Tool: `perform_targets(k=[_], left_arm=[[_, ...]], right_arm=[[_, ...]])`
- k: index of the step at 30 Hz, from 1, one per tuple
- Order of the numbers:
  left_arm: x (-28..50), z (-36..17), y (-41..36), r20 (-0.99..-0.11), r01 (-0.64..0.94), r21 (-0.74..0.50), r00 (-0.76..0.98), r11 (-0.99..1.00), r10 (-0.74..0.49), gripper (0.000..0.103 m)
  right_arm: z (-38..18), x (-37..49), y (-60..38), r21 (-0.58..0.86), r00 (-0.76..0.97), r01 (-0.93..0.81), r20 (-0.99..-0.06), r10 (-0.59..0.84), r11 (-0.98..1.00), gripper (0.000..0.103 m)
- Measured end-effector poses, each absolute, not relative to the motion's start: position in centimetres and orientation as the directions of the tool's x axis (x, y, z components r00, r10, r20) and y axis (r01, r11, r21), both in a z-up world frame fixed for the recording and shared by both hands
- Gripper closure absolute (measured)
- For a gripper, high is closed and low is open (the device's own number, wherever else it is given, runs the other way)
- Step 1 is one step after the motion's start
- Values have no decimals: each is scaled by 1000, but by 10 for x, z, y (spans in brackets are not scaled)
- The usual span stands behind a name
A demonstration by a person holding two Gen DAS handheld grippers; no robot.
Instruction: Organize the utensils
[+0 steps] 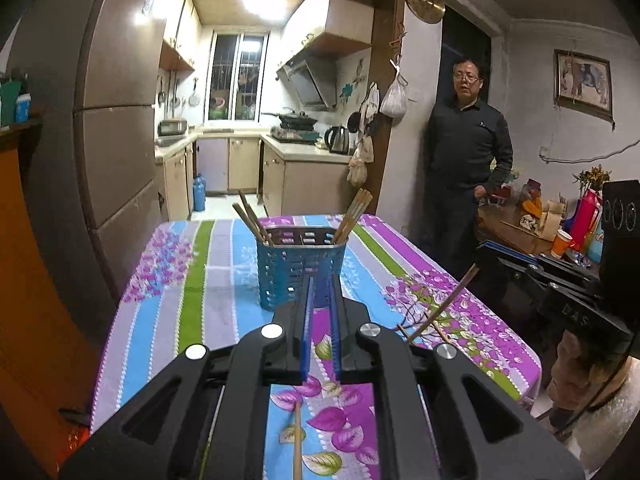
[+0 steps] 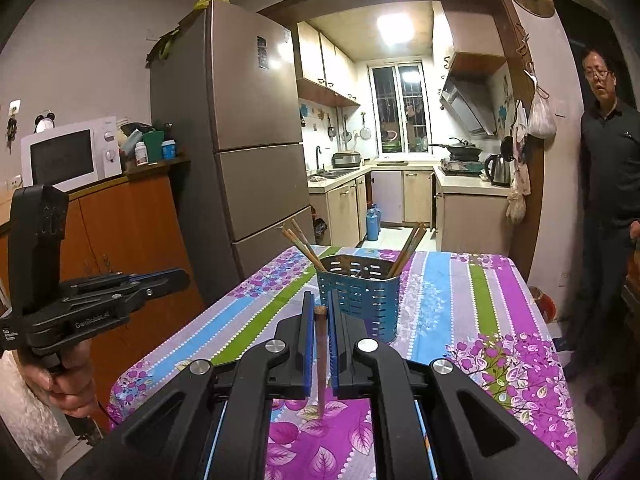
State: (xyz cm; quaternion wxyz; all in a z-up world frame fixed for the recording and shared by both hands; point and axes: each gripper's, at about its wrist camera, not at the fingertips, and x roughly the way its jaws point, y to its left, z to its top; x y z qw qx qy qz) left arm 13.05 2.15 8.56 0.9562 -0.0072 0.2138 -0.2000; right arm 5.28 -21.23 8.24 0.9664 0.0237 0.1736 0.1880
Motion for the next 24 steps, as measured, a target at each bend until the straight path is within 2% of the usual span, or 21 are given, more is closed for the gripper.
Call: perform_targets(k=[3, 7, 8, 9, 10, 11, 13, 16, 21, 22, 24], left_arm=[[135, 77, 18, -368, 338, 8, 876, 941, -311, 97], [132, 36, 35, -406, 324, 32, 869, 945, -284, 97], [126, 22, 40, -422, 272, 56, 879, 961, -224, 97], [114, 16, 51, -443, 256, 19, 869, 967, -221, 97], [97, 17, 61, -422, 286, -23, 866, 958, -269, 97], [69, 20, 72, -378, 287, -10, 886, 958, -270, 97], [30, 15, 87, -369, 247, 88, 908, 965, -199, 97], [-12, -12, 112, -446, 235, 161, 884, 958, -142, 96], [-51, -79, 123, -539, 218, 88, 831, 972, -138, 96], [-54, -88, 121, -542, 231, 75, 826, 970, -155, 94], [-54, -104, 116, -545, 259, 40, 815, 965, -196, 77]], right_arm=[[80, 52, -211, 140, 862, -362, -327, 388, 922, 95], [62, 36, -208, 159, 851, -376, -330, 409, 913, 95], [58, 32, -207, 160, 848, -380, -332, 412, 911, 95], [54, 26, -206, 158, 845, -387, -332, 418, 908, 95], [53, 17, -205, 146, 846, -397, -324, 423, 906, 95], [53, 11, -206, 140, 844, -406, -321, 429, 903, 95], [53, 5, -208, 145, 839, -418, -316, 443, 897, 95], [52, 3, -211, 169, 829, -434, -309, 465, 885, 95], [51, -3, -204, 203, 819, -448, -297, 490, 871, 95], [52, -5, -203, 205, 817, -451, -297, 495, 868, 95], [55, -11, -198, 194, 816, -458, -295, 497, 868, 95]])
